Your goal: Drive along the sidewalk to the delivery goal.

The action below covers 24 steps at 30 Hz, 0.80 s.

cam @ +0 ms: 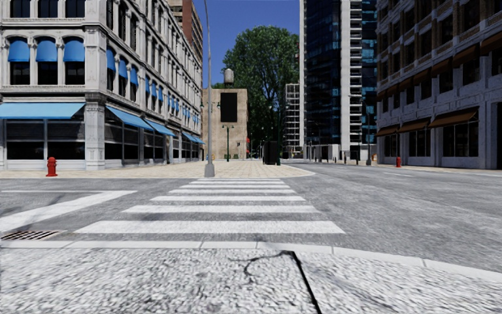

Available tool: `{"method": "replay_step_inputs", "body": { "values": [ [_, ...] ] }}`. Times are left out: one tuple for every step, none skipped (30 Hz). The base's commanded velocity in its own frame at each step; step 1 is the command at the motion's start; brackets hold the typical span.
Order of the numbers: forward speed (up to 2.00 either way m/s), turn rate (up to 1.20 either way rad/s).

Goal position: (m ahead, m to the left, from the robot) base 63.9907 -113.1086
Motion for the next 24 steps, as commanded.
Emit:
{"method": "replay_step_inputs", "body": {
  "values": [
    [2.00,0.00],
    [2.00,0.00],
    [2.00,0.00],
    [2.00,0.00],
    [2.00,0.00],
    [2.00,0.00],
    [2.00,0.00],
    [2.00,0.00],
    [2.00,0.00],
    [2.00,0.00],
    [2.00,0.00],
    [2.00,0.00],
    [2.00,0.00],
    [2.00,0.00],
    [2.00,0.00],
    [2.00,0.00],
    [2.00,0.00],
    [2.00,0.00],
    [2.00,0.00],
    [2.00,0.00],
    [2.00,0.00],
    [2.00,0.00],
    [2.00,0.00],
    [2.00,0.00]
  ]
}}
